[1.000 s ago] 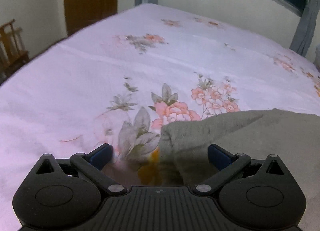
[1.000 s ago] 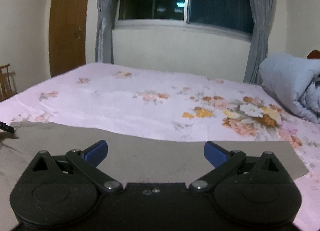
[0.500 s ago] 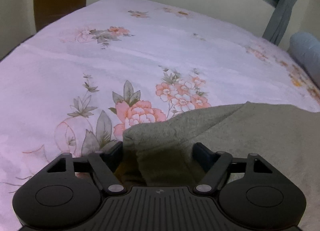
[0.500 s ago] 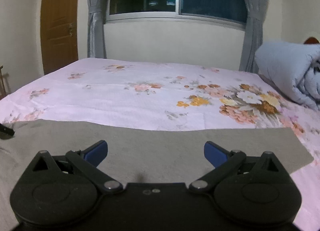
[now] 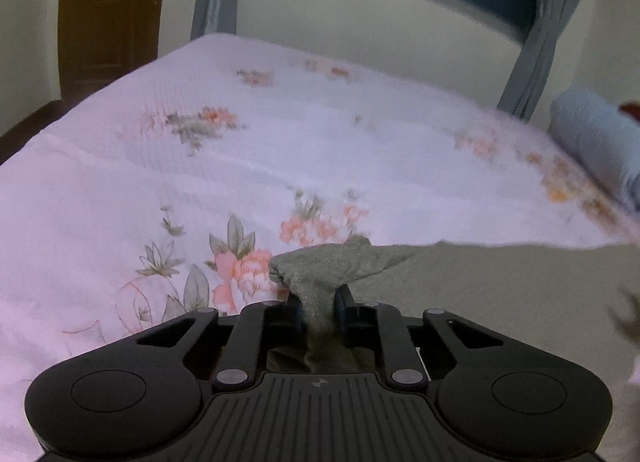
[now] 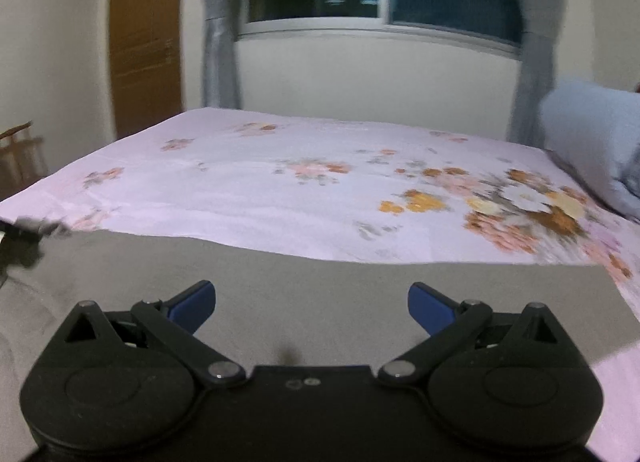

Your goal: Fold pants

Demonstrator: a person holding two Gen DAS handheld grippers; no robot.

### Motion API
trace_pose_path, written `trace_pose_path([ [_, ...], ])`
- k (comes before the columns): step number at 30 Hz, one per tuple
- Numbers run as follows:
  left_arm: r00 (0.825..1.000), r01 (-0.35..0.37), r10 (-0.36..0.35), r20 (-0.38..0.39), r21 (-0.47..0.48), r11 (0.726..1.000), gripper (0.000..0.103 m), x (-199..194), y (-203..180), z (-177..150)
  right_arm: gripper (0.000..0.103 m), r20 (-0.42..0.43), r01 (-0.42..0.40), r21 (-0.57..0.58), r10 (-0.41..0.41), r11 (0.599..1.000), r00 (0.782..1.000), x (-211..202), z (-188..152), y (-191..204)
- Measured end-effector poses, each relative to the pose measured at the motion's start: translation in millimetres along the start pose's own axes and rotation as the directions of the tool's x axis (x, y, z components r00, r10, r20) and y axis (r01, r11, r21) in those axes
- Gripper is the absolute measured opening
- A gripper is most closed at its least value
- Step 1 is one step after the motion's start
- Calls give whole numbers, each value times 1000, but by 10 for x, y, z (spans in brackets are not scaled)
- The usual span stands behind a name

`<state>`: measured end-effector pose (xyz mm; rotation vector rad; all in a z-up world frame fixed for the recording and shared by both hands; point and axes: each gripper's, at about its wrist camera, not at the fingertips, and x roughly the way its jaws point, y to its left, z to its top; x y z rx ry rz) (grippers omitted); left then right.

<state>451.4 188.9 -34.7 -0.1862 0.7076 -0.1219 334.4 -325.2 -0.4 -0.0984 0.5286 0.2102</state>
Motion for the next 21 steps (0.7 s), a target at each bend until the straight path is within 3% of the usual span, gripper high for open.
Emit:
trace_pose_path([
  [6, 997, 61, -55, 60, -96, 994, 10, -334, 55, 45, 93, -22, -64, -97, 62, 993, 998, 417, 150, -130],
  [12, 999, 28, -22, 39, -155, 988, 9, -254, 129, 62, 73, -109, -165, -178, 147, 970, 983, 946, 168, -184],
  [17, 1000, -9, 13, 20, -184, 983, 9, -178, 69, 19, 72, -161, -234, -250, 198, 940, 967, 1260, 139, -167],
  [21, 1000, -18, 21, 11, -191, 981, 9, -135, 59, 21, 74, -255, -321, -301, 249, 898, 935, 1524, 163, -159],
])
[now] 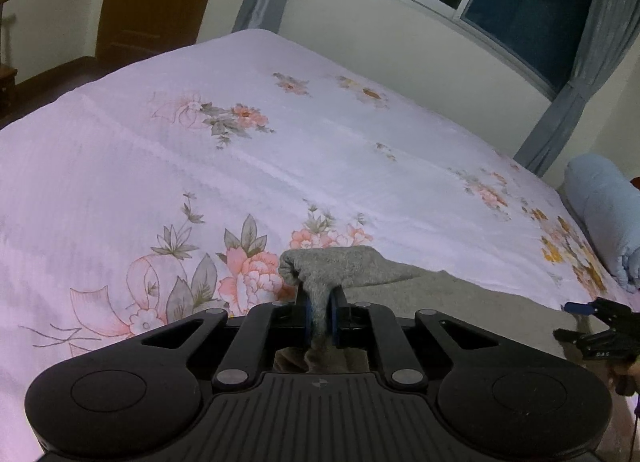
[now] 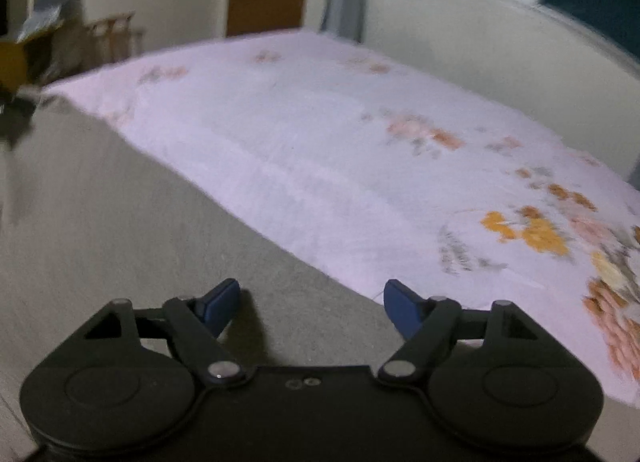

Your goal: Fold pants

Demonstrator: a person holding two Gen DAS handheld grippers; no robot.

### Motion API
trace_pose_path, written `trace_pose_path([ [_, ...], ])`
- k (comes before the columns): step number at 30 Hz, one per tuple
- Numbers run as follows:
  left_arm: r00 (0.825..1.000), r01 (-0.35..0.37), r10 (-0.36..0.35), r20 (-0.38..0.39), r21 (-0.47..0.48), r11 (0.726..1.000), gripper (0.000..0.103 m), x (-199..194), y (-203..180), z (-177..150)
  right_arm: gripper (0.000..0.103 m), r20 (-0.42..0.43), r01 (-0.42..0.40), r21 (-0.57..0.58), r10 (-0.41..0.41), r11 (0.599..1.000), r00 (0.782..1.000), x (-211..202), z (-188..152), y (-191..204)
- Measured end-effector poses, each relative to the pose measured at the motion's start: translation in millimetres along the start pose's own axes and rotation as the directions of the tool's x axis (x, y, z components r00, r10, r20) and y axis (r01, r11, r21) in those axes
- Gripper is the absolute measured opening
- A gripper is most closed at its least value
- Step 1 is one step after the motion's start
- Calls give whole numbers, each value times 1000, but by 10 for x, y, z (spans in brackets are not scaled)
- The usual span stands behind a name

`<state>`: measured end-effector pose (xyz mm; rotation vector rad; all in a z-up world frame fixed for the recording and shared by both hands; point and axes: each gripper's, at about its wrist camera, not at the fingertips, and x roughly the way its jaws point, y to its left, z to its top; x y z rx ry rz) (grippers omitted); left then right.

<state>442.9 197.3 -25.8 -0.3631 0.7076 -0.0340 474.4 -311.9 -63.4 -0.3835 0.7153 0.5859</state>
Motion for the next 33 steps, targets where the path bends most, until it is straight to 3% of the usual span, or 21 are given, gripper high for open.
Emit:
trace_pose_path([
  [2, 1000, 2, -2, -6, -5, 1000, 9, 0, 9, 11, 73, -31, -50, -3, 50, 999, 998, 79, 28, -68],
  [3, 1000, 1, -1, -10, -9, 1000, 9, 1, 15, 13, 67, -38, -75, 2, 75, 997, 996, 87, 29, -85],
  [4, 1000, 0, 0, -13, -4, 1000, 9, -4, 10, 12, 51, -43, -100, 1, 100, 995, 994, 99, 34, -93],
  [5, 1000, 0, 0, -15, 2, 1000, 9, -4, 1, 15, 42, -37, -98, -13, 98, 995, 995, 91, 36, -80],
  [6, 1000, -1, 1, -17, 1, 1000, 9, -3, -5, 19, 18, -31, -87, -23, 87, 996, 996, 81, 37, -65],
  [7, 1000, -2, 1, -19, -2, 1000, 9, -1, -5, 20, 5, -26, -74, -25, 73, 997, 997, 63, 35, -49],
  [8, 1000, -2, 2, -21, -1, 1000, 9, 2, -8, 21, 2, -16, -71, -24, 70, 997, 997, 42, 30, -44],
  [13, 1000, 9, -9, -23, 1, 1000, 9, -6, 29, 22, 0, 43, -53, -17, 54, 998, 998, -212, 16, -22],
  [21, 996, 86, -86, 0, -5, 996, 9, -170, 157, 23, 0, 86, -12, -85, 19, 996, 996, -867, 57, 231],
  [33, 972, 234, -235, 12, 55, 971, 8, -703, 348, -230, 0, 75, 59, -114, -51, 992, 996, -1905, -247, 994],
])
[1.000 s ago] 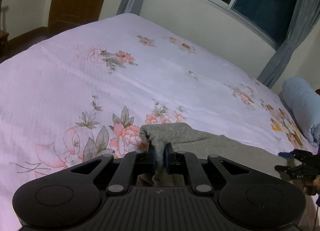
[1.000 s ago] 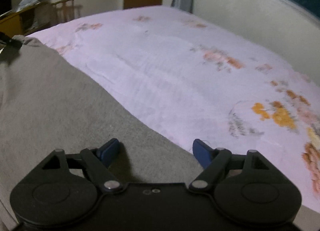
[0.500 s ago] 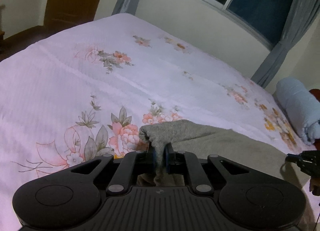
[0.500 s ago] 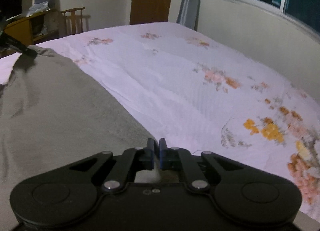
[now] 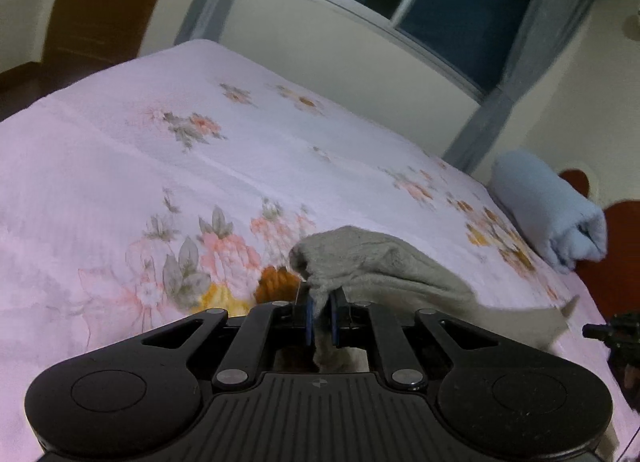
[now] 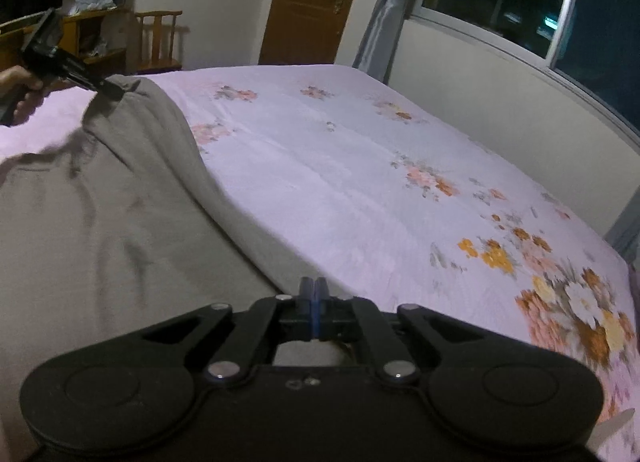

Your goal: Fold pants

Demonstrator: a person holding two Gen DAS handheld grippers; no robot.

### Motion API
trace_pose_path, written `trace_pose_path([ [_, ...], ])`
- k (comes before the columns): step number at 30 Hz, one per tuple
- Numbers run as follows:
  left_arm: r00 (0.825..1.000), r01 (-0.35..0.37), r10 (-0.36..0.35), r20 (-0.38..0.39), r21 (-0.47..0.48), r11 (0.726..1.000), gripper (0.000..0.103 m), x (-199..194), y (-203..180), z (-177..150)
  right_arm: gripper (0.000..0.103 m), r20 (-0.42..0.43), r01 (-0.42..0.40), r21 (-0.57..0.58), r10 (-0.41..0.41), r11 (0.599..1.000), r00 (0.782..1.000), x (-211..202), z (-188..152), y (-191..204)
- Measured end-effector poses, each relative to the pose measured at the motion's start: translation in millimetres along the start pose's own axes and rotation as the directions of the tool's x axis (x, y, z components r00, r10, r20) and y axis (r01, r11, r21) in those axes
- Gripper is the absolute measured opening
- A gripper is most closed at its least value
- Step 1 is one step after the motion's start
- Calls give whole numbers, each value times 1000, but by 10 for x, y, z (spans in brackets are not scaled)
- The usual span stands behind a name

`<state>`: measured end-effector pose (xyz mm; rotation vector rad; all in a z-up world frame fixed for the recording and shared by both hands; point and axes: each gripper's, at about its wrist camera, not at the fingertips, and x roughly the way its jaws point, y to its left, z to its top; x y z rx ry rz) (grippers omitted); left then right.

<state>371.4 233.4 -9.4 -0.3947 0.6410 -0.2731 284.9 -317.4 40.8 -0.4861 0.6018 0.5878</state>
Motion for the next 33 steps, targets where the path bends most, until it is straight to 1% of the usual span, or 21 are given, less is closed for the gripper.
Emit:
trace_pose_path([
  [3, 1000, -5, 5, -18, -4, 1000, 7, -156, 73, -161, 0, -33, -11, -3, 11, 1000, 999, -154, -113, 183],
  [5, 999, -29, 29, -27, -7, 1000, 4, -251, 136, -282, 0, -42, 8, -15, -9, 1000, 999, -153, -151, 222],
  [6, 999, -39, 39, -31, -24, 999, 2, -287, 190, -335, 0, -44, 31, -14, -32, 999, 999, -124, -145, 213],
  [7, 998, -47, 46, -33, -41, 998, 2, -312, 237, -381, 2, -35, 59, -10, -60, 998, 998, -74, -130, 202],
  [10, 997, -70, 67, -39, -72, 995, 2, -359, 345, -484, 12, -10, 103, -5, -103, 995, 995, 144, -109, 135],
  [11, 997, -72, 69, -42, -82, 994, 2, -347, 369, -493, 14, -21, 110, -5, -111, 994, 994, 240, -114, 105],
  [13, 995, -95, 91, -40, -98, 991, 2, -314, 395, -447, 15, -52, 129, -22, -130, 991, 990, 448, -153, 41],
  [14, 993, -110, 106, -44, -109, 988, 2, -269, 405, -410, 16, -62, 125, -24, -127, 992, 990, 546, -186, 6],
  [16, 992, -116, 108, -59, -149, 982, 2, -126, 447, -309, 18, -84, 120, -7, -120, 993, 989, 695, -245, -71],
  [18, 991, -128, 117, -72, -165, 978, 3, 65, 458, -192, 20, -76, 124, 18, -123, 992, 990, 763, -298, -129],
  [20, 989, -121, 102, -106, -187, 975, 4, 311, 482, -94, 20, -63, 119, 40, -116, 992, 991, 802, -337, -182],
  [21, 988, -105, 78, -132, -212, 972, 13, 462, 518, -59, 21, -57, 124, 45, -121, 991, 991, 806, -350, -186],
  [22, 986, -92, 58, -157, -219, 971, 40, 608, 544, -46, 22, -49, 117, 61, -114, 991, 992, 804, -366, -207],
  [23, 982, -93, 52, -184, -225, 970, 60, 740, 563, -48, 22, -45, 111, 75, -108, 991, 993, 800, -380, -219],
  [24, 977, -89, 39, -208, -236, 968, 85, 887, 600, -59, 22, -42, 110, 87, -107, 990, 993, 804, -393, -244],
  [26, 975, -51, -2, -222, -236, 970, 85, 1101, 643, -72, 22, -34, 105, 102, -102, 989, 994, 784, -416, -249],
  [29, 976, 20, -74, -206, -253, 967, 84, 1335, 676, -29, 22, -30, 113, 115, -111, 987, 993, 802, -418, -325],
  [30, 975, 29, -80, -205, -241, 970, 71, 1403, 654, -5, 22, -30, 116, 122, -113, 986, 993, 818, -413, -359],
  [31, 976, 21, -68, -209, -219, 976, 26, 1455, 611, 15, 22, -29, 114, 132, -111, 985, 993, 841, -406, -413],
  [32, 973, 38, -83, -216, -207, 978, 23, 1509, 562, 29, 22, -27, 115, 144, -112, 983, 993, 867, -394, -469],
  [33, 975, 48, -83, -208, -169, 985, 19, 1520, 466, 41, 22, -24, 120, 150, -118, 981, 993, 892, -379, -517],
])
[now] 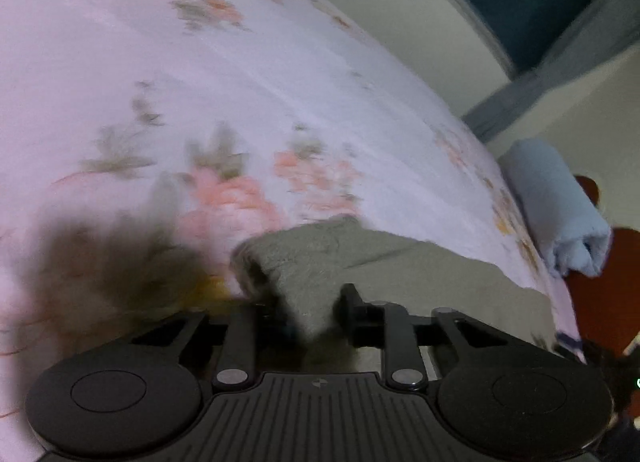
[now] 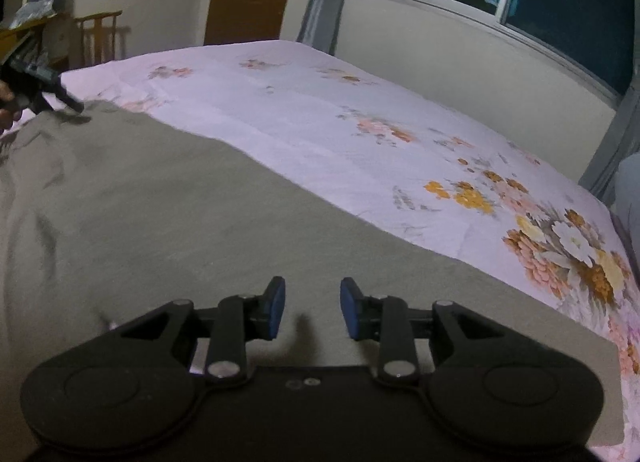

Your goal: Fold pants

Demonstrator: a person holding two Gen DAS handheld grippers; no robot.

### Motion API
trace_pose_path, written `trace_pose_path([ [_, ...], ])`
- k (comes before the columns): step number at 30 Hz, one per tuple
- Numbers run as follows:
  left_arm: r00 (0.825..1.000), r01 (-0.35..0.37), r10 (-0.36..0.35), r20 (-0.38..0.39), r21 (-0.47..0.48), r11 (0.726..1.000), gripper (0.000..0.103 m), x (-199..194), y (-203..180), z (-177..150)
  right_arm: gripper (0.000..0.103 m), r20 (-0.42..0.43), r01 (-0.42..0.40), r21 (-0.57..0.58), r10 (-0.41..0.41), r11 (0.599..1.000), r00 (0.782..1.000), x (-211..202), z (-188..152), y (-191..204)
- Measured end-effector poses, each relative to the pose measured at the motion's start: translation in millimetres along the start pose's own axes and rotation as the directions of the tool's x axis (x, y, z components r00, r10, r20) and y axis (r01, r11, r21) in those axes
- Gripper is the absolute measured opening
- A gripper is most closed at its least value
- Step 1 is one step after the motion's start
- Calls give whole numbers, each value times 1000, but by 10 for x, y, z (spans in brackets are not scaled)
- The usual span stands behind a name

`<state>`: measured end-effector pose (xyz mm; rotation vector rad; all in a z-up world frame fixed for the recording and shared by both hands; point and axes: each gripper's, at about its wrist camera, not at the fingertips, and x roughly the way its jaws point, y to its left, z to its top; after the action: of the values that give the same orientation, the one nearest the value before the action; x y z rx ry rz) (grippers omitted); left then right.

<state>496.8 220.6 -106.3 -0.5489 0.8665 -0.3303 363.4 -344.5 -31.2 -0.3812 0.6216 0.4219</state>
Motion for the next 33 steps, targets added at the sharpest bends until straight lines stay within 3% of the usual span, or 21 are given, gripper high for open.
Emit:
trace_pose_path([
  [3, 994, 51, -57, 89, 69, 996, 16, -190, -189, -10, 24, 12, 2, -22, -2, 1000, 1000, 158, 115, -110],
  [5, 976, 85, -101, 193, 86, 993, 16, -438, -250, -34, 34, 2, 0, -61, 0, 998, 1000, 304, 185, -160],
  [6, 964, 106, -124, 237, 86, 991, 16, -556, -263, -70, 45, -3, -8, -77, 8, 997, 1000, 377, 218, -188],
  [7, 957, 106, -127, 259, 94, 990, 16, -638, -284, -94, 50, 0, -14, -90, 14, 996, 1000, 436, 247, -212],
  [16, 948, 130, -162, 272, 132, 983, 16, -923, -301, -166, 50, -21, -91, -197, 89, 976, 996, 748, 343, -275],
  [20, 926, 190, -230, 300, 157, 969, 16, -1071, -225, -192, 53, -40, -133, -274, 127, 952, 991, 795, 372, -235],
  [22, 918, 212, -253, 306, 161, 964, 16, -1099, -209, -198, 61, -35, -149, -296, 145, 944, 989, 795, 391, -225],
  [24, 910, 237, -278, 306, 164, 958, 16, -1096, -192, -202, 61, -23, -145, -310, 145, 940, 989, 808, 419, -223],
  [26, 911, 243, -283, 300, 161, 956, 16, -1085, -191, -198, 50, -56, -175, -306, 165, 936, 985, 859, 442, -237],
  [28, 914, 242, -282, 290, 168, 956, 16, -1074, -201, -189, 1, -121, -191, -307, 161, 932, 980, 932, 440, -224],
  [33, 934, 192, -230, 275, 159, 969, 16, -1026, -194, -166, 0, -93, -184, -254, 166, 950, 982, 783, 382, -252],
])
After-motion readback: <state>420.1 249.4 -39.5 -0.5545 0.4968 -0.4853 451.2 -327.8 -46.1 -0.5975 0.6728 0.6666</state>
